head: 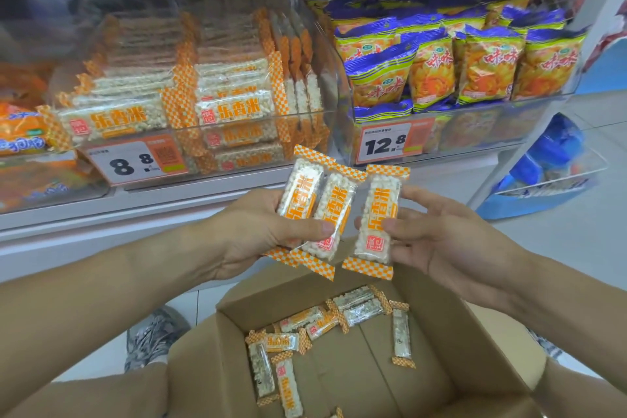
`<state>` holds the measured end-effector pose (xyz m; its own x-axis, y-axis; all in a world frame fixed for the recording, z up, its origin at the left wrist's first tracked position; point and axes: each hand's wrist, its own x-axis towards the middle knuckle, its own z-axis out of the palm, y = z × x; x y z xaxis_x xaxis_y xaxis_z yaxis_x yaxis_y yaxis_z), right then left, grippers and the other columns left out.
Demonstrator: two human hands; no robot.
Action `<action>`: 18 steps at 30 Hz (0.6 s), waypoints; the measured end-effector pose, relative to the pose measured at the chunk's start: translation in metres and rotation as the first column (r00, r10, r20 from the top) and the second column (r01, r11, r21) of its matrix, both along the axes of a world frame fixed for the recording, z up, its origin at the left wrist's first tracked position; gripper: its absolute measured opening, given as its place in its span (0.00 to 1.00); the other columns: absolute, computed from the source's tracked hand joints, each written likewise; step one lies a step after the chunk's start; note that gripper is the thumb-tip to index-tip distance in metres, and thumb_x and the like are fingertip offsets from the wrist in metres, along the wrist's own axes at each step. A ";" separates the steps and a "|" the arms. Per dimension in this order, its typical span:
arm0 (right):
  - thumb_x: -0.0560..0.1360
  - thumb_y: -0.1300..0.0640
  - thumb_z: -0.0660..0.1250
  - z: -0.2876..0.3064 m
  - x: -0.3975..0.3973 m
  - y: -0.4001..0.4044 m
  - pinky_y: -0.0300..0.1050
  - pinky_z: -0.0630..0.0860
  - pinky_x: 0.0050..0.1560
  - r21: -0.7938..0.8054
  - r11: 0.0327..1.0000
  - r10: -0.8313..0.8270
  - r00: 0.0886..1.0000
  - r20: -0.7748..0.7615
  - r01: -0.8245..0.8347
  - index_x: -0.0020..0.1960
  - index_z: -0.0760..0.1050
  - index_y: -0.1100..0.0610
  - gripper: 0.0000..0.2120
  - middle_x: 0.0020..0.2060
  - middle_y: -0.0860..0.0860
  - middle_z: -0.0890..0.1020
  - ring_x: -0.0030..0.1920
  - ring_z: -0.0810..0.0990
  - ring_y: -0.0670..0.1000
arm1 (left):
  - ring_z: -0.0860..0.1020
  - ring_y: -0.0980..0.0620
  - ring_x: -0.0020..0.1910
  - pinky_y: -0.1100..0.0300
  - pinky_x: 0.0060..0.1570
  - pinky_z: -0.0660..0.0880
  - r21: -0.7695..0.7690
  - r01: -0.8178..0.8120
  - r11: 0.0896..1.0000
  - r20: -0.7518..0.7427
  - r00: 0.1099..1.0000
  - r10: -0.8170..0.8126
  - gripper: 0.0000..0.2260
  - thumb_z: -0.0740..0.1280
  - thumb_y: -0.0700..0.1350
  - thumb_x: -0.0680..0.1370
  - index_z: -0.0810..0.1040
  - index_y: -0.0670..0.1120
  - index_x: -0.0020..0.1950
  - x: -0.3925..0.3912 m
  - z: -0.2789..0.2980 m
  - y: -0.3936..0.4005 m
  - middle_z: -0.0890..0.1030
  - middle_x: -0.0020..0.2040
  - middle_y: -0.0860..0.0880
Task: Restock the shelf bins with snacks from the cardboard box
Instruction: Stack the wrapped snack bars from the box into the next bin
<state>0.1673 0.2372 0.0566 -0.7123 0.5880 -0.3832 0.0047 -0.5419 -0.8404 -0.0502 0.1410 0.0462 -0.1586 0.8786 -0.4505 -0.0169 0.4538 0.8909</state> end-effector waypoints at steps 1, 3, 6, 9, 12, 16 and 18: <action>0.76 0.74 0.62 0.000 -0.001 0.000 0.61 0.79 0.61 -0.026 1.000 -0.013 1.000 -0.025 0.013 0.68 0.72 0.62 0.22 0.57 0.64 0.83 0.59 0.83 0.63 | 0.82 0.46 0.46 0.53 0.53 0.79 0.017 -0.003 1.000 -0.003 1.000 0.003 0.17 0.77 0.43 0.66 0.84 0.39 0.53 0.000 0.000 0.000 0.86 0.50 0.39; 0.74 0.73 0.62 -0.002 -0.001 0.003 0.60 0.80 0.58 -0.066 0.997 -0.040 0.998 -0.057 0.036 0.67 0.73 0.61 0.23 0.56 0.65 0.83 0.58 0.83 0.63 | 0.83 0.48 0.43 0.59 0.47 0.80 0.045 -0.018 0.999 -0.004 1.000 0.019 0.15 0.76 0.42 0.66 0.84 0.41 0.52 -0.002 0.000 0.002 0.86 0.48 0.42; 0.73 0.69 0.66 -0.006 0.000 0.008 0.59 0.82 0.54 -0.083 0.997 -0.008 1.000 -0.027 0.006 0.62 0.76 0.61 0.18 0.53 0.63 0.84 0.56 0.84 0.62 | 0.84 0.42 0.49 0.49 0.56 0.79 0.053 -0.021 0.998 -0.037 0.999 0.023 0.18 0.77 0.43 0.66 0.83 0.40 0.54 -0.003 -0.002 0.002 0.86 0.50 0.41; 0.70 0.62 0.69 -0.008 0.002 0.012 0.54 0.83 0.51 -0.089 0.996 0.033 0.999 0.043 -0.029 0.53 0.78 0.59 0.11 0.52 0.59 0.85 0.51 0.85 0.57 | 0.83 0.37 0.54 0.48 0.57 0.80 0.050 0.021 0.999 -0.086 0.996 -0.017 0.20 0.78 0.43 0.66 0.82 0.39 0.56 -0.001 -0.001 0.001 0.86 0.51 0.40; 0.71 0.61 0.70 -0.009 0.002 0.013 0.48 0.83 0.48 -0.071 0.993 0.101 0.992 0.072 -0.096 0.53 0.81 0.60 0.11 0.52 0.57 0.85 0.50 0.86 0.54 | 0.84 0.40 0.54 0.50 0.55 0.81 0.053 0.080 0.995 -0.055 0.995 -0.077 0.20 0.76 0.39 0.69 0.80 0.39 0.59 -0.001 -0.001 0.002 0.85 0.53 0.41; 0.72 0.64 0.69 -0.014 0.000 0.013 0.47 0.83 0.47 -0.005 0.994 0.113 0.994 0.002 -0.113 0.64 0.77 0.64 0.20 0.59 0.61 0.83 0.57 0.84 0.58 | 0.83 0.41 0.56 0.50 0.57 0.80 0.070 0.164 0.984 -0.002 0.986 -0.164 0.21 0.74 0.41 0.69 0.79 0.40 0.61 -0.003 0.001 0.002 0.85 0.56 0.42; 0.72 0.65 0.69 -0.016 0.000 0.014 0.48 0.84 0.48 0.013 0.993 0.119 0.993 -0.026 -0.118 0.67 0.74 0.65 0.23 0.60 0.62 0.82 0.58 0.84 0.59 | 0.82 0.41 0.57 0.47 0.60 0.79 0.068 0.181 0.981 0.001 0.983 -0.182 0.20 0.75 0.42 0.71 0.78 0.42 0.62 -0.006 0.002 0.002 0.84 0.57 0.43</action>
